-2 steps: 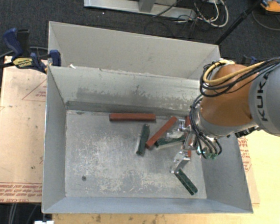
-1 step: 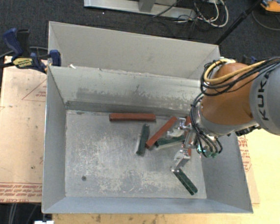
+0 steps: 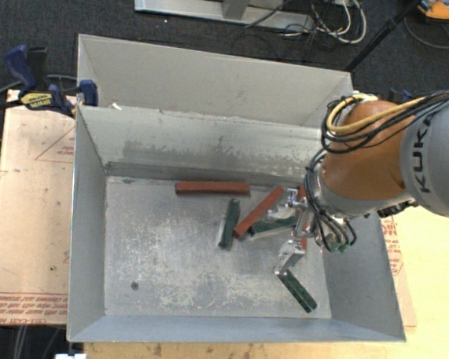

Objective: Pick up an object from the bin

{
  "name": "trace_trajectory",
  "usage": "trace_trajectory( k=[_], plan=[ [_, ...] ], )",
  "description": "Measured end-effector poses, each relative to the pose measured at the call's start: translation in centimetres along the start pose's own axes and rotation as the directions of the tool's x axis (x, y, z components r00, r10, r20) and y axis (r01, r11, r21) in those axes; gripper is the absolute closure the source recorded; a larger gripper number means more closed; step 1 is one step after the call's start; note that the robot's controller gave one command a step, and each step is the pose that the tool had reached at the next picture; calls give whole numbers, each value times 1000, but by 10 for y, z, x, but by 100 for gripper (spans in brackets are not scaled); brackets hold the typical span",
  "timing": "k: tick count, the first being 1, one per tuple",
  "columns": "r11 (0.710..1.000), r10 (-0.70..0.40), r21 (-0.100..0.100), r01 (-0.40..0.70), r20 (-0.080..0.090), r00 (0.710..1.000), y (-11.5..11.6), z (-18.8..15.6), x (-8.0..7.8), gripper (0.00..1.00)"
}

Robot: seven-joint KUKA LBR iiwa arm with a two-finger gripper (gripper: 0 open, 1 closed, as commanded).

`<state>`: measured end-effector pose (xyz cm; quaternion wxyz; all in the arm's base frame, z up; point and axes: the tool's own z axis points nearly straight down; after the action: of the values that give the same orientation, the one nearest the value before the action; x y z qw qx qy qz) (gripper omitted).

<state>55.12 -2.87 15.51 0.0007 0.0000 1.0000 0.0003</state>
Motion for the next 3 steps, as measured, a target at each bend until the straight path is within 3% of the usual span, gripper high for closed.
trace_trajectory(
  k=[1, 2, 3],
  plan=[
    [1000, -15, 0, 15, 3, 1000, 0, 56, -15, 0],
    [1000, -17, 2, 17, 46, 999, 4, 69, -85, 100],
    [1000, -20, -1, 20, 9, 1000, 5, 74, -77, 0]
  ],
)
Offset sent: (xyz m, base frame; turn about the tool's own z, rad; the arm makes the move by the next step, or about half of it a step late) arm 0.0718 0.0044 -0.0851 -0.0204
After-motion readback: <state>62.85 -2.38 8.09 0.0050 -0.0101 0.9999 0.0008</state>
